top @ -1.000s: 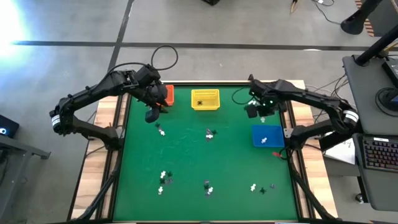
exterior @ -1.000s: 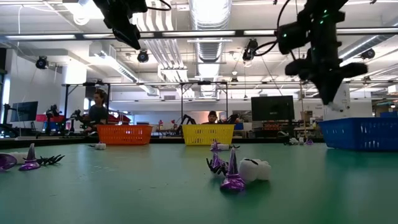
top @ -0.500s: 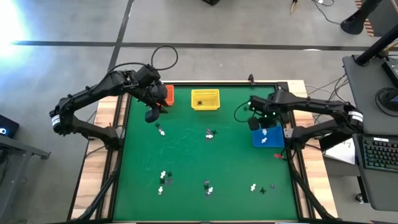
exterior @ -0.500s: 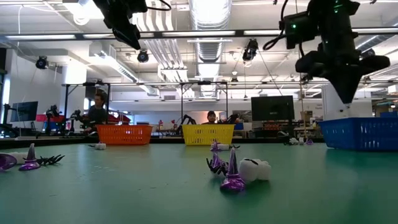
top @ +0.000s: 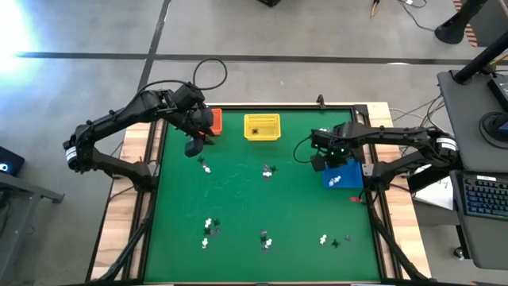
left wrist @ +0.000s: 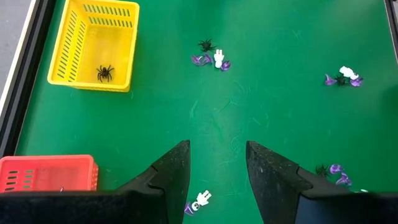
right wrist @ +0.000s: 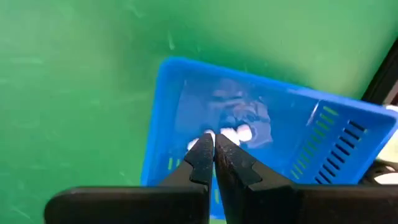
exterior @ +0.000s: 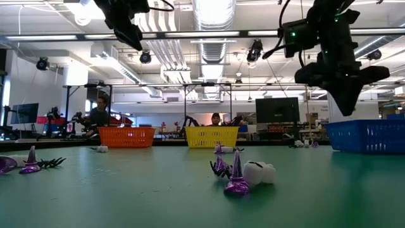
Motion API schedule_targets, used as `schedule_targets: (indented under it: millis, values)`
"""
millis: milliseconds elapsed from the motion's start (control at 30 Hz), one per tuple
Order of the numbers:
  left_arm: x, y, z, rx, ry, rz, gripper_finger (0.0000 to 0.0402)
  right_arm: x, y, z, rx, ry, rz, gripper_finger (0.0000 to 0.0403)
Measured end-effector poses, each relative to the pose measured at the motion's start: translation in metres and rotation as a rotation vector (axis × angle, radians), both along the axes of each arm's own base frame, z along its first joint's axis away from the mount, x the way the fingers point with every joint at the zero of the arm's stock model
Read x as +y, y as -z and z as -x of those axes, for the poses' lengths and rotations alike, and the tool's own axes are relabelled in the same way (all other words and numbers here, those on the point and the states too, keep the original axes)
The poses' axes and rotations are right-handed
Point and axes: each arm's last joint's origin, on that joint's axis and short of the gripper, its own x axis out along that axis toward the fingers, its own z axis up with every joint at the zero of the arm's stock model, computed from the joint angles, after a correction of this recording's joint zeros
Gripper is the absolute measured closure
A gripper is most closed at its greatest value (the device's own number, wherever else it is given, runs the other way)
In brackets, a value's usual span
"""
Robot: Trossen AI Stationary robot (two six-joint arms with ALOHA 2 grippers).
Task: Sort Halloween decoration
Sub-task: Put the violet hat toy into the orange basket
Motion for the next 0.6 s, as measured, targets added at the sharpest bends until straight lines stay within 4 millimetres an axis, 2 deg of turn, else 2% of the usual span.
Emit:
schedule_targets:
  millis: [300, 600]
  values:
    - [0.005, 0.001, 0.002, 0.080, -0.119, -0.137, 0.0264, -0.006, -0.026, -0.011, -0.065, -0.075, 0.144, 0.0358]
    - [0.008, 0.008, -0.002, 0.125, -0.282, -0.052, 0.0242, -0.011, -0.050, -0.019, -0.121, -0.122, 0.248, 0.0321]
